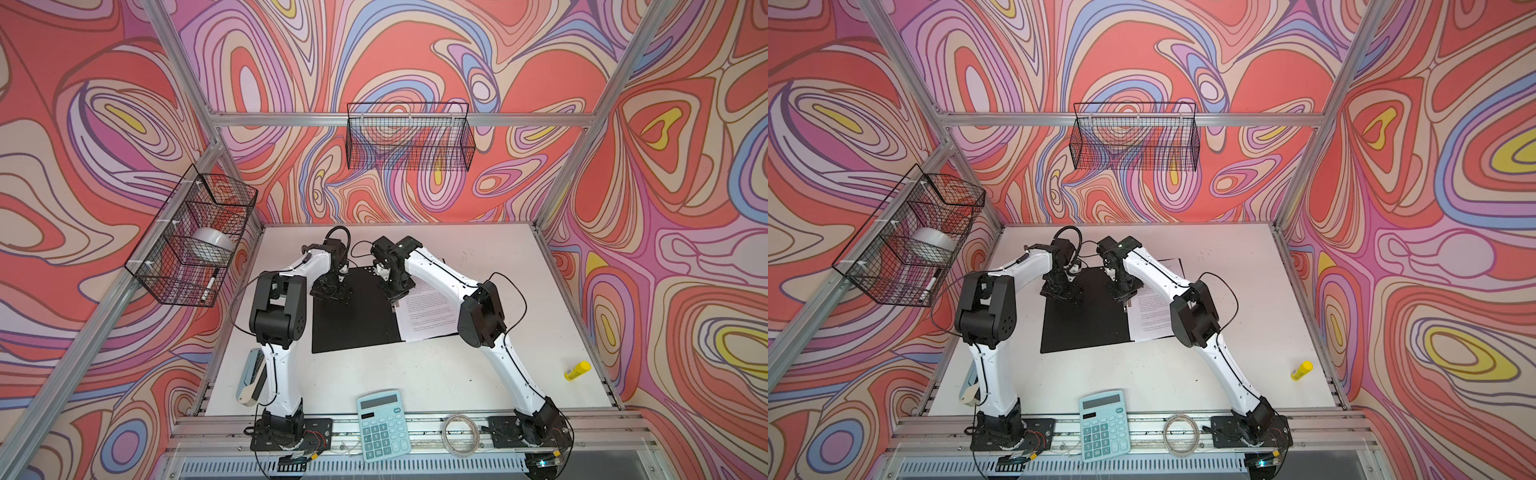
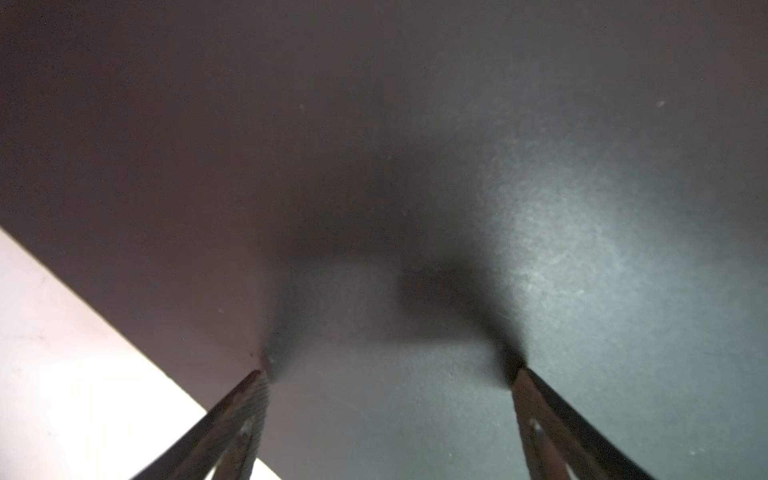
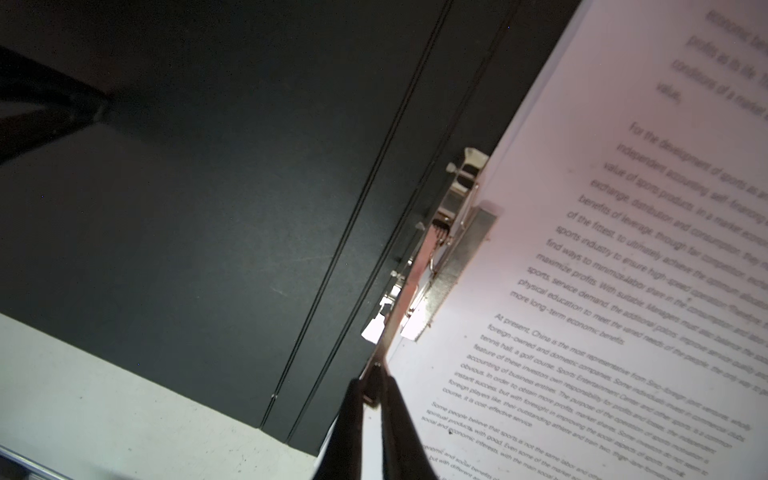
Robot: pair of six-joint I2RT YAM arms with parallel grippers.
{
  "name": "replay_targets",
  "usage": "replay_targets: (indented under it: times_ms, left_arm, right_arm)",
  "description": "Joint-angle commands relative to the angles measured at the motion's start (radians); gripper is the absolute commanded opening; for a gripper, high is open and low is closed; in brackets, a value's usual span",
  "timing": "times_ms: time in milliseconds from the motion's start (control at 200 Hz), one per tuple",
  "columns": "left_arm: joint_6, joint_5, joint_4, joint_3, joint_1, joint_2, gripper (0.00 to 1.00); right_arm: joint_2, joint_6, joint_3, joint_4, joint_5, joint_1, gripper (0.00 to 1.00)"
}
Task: Put the files into the folder
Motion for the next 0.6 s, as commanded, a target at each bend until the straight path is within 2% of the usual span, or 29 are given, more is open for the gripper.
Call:
replay_targets:
  times_ms: [0, 591]
  left_arm:
    - [0.026, -0.022, -0.021, 0.007, 0.007, 0.032, 0.92]
    - [0.022, -0.016, -0.017, 0.004, 0.011, 0.040, 0.92]
  right_arm:
    - [0.060, -0.012, -0.033, -0.029, 0.024, -0.003, 0.10]
    - [0.076, -0.016, -0.081, -0.021, 0.041, -0.003, 0.09]
